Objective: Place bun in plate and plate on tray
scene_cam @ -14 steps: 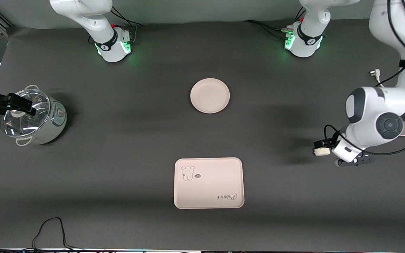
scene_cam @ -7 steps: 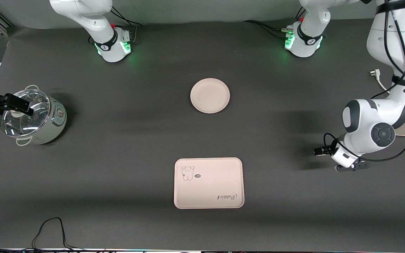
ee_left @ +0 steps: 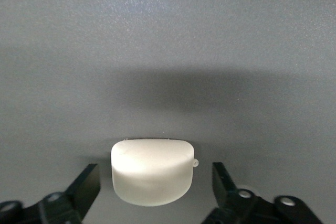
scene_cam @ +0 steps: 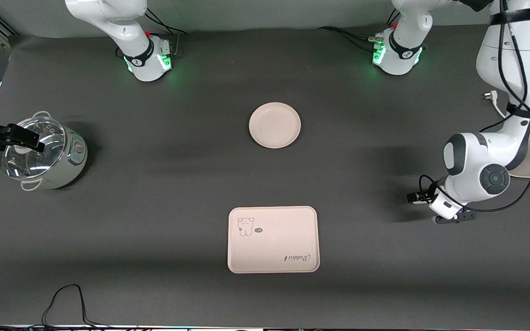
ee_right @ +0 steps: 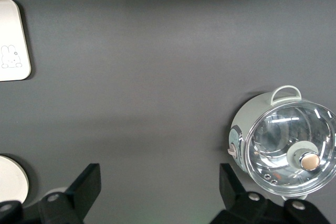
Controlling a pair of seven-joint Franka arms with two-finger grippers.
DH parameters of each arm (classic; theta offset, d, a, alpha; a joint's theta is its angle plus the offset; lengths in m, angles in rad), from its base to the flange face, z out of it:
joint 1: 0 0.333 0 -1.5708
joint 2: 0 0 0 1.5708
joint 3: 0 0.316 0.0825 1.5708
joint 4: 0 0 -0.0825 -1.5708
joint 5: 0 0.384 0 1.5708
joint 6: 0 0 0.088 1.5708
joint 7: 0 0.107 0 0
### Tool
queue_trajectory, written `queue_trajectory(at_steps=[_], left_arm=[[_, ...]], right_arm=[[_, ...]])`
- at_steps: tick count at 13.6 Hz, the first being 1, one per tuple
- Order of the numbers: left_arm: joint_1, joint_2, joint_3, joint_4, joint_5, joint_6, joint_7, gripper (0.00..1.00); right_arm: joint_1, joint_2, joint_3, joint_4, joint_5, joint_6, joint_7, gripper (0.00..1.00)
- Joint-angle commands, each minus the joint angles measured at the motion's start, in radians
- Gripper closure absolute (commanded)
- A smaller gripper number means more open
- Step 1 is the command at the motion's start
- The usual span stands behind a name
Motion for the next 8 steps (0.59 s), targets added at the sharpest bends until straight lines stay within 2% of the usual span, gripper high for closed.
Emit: queue_trajectory(at_steps=[1,5,8], left_arm=[[-0.003,-0.006,0.001,-0.015,-0.012,0.023,0.009,0.82],[0.0,-0.043,0.001,-0.015,-0.012,0.0,0.013,0.8],[-0.002,-0.174,0.003,-0.005,-0.012,-0.171,0.015,0.79]], right_arm=[[0.008,-0.013,-0.012,0.002,0.016,0.0,-0.015,0.0],[0.008,-0.013,-0.012,0.002,0.007,-0.003,-0.015,0.0],[0.008,-0.007,-0.012,0.0,0.007,-0.001,-0.017,0.0]])
